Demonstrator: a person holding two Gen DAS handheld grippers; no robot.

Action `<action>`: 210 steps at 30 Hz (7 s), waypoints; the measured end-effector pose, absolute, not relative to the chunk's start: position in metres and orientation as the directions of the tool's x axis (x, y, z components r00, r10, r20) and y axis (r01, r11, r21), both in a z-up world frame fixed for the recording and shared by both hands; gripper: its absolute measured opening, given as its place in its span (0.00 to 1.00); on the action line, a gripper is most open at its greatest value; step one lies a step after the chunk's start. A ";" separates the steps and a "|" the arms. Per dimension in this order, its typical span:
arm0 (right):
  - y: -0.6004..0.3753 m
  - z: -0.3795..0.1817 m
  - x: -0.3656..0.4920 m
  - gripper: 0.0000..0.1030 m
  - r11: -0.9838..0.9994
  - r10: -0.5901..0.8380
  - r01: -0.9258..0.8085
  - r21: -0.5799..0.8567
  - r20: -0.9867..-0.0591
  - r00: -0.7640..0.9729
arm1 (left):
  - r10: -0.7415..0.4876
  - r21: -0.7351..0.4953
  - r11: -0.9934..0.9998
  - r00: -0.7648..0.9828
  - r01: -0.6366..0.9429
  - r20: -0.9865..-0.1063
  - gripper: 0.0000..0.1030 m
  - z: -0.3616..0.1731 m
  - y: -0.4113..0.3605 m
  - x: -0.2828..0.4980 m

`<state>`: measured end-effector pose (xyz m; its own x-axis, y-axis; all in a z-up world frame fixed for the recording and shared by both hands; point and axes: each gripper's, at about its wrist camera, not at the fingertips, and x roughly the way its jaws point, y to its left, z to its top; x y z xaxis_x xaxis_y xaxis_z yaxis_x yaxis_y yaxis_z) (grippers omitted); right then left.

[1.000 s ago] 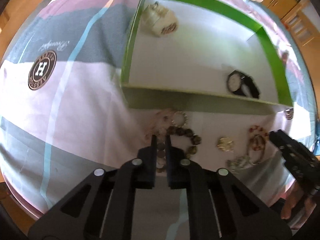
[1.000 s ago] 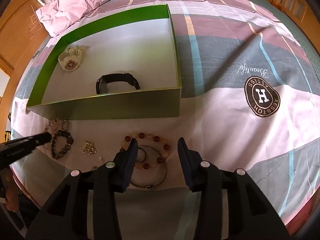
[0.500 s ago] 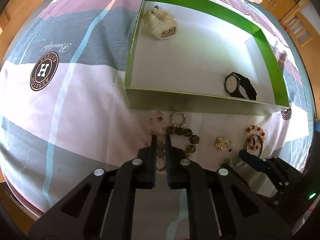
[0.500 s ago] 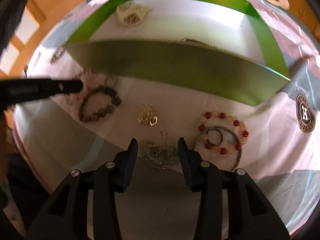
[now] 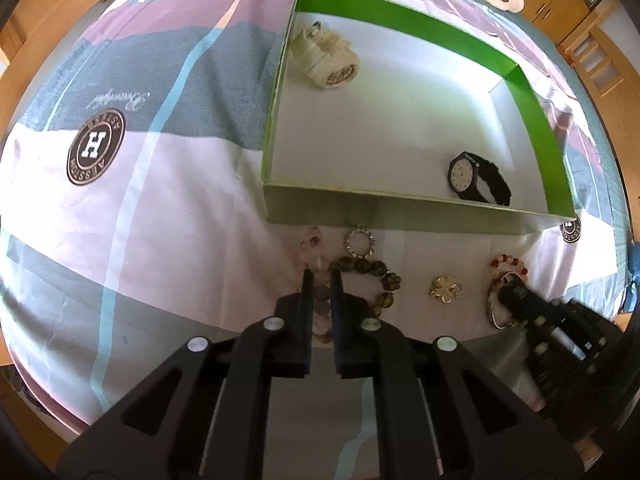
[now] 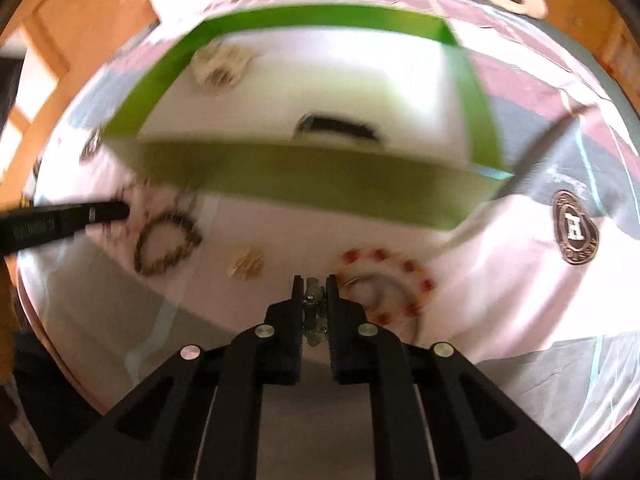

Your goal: Organize jewelry

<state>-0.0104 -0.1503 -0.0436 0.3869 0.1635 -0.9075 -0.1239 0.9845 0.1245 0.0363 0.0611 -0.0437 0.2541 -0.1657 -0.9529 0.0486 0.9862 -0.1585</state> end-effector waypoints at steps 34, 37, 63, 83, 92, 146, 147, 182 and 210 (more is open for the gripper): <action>-0.161 -0.037 -0.010 0.10 0.988 0.154 -0.092 0.126 -0.880 0.450 | -0.136 -0.077 0.985 0.419 0.156 -0.898 0.08 -0.012 0.034 0.015; -0.162 -0.036 -0.011 0.10 0.987 0.157 -0.094 0.128 -0.877 0.454 | -0.136 -0.074 0.985 0.427 0.158 -0.894 0.08 -0.010 0.034 0.014; -0.156 -0.037 -0.013 0.10 0.987 0.155 -0.117 0.114 -0.878 0.452 | -0.085 -0.003 0.985 0.474 0.171 -0.876 0.08 -0.004 0.026 0.010; -0.152 -0.041 -0.013 0.10 0.986 0.155 -0.123 0.110 -0.881 0.448 | -0.081 0.003 0.985 0.477 0.173 -0.875 0.08 -0.005 0.024 0.008; -0.153 -0.039 -0.013 0.10 0.986 0.158 -0.121 0.115 -0.878 0.453 | -0.079 0.004 0.985 0.478 0.170 -0.875 0.08 -0.006 0.024 0.007; -0.214 -0.065 -0.010 0.27 0.946 0.224 0.129 0.296 -0.890 0.397 | -0.008 0.020 0.995 0.275 0.098 -0.961 0.41 -0.065 0.046 0.029; -0.215 -0.067 -0.007 0.27 0.949 0.205 0.139 0.283 -0.890 0.408 | -0.007 0.021 0.995 0.272 0.100 -0.962 0.41 -0.066 0.045 0.029; -0.200 -0.049 -0.008 0.07 0.982 0.130 0.056 0.182 -0.856 0.501 | 0.022 0.058 0.988 0.248 0.141 -0.968 0.20 -0.079 0.029 0.021; -0.200 -0.057 -0.007 0.07 0.983 0.124 0.061 0.174 -0.869 0.479 | -0.019 0.007 0.997 0.313 0.080 -0.950 0.08 -0.047 0.049 0.021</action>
